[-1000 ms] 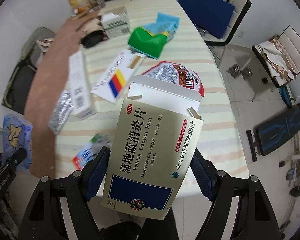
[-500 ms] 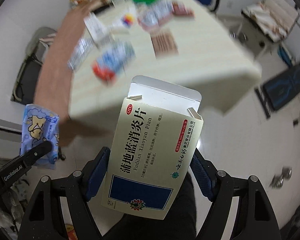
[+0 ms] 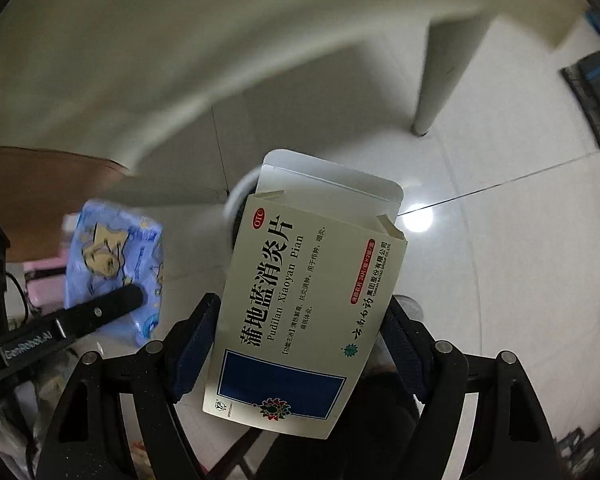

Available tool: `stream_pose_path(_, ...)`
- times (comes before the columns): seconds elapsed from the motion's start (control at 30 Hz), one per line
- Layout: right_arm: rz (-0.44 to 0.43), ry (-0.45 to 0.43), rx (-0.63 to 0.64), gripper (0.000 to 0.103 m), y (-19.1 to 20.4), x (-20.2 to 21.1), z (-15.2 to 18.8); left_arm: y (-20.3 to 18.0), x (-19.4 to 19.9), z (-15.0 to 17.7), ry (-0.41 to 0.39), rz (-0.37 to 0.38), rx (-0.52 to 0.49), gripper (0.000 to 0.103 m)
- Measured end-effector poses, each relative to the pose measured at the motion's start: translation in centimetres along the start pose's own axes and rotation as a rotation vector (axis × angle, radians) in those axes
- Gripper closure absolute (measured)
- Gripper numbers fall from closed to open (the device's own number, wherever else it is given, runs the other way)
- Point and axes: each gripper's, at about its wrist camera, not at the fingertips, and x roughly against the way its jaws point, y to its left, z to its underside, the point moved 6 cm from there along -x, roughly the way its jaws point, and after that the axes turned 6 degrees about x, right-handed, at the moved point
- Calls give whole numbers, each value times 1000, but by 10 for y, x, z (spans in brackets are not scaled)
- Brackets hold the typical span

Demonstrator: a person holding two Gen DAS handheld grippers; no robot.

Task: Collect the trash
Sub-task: 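Carry both items to the trash bin and release them inside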

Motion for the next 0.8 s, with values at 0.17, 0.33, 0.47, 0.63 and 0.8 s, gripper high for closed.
stream_pose_path(0.17,-18,38,21,2,-17,-68,-5,27,-40,-7,-38,-55,42,6)
stream_pose_path(0.33,48,63,30,1,-29,-97,-5,44,-46,-5,-92,-184,10,0)
stream_pose_path(0.47,121,62,66,1,-30,-95,-7,52,-36,2,-137,-289,-7,0)
stream_pose_path(0.63,230,65,116,1,-27,-70,-4,53,-21,15,-142,-309,-3,0)
stream_pose_path(0.8,285,56,151,1,-18,-36,0,46,-2,25,-148,-324,-1,0)
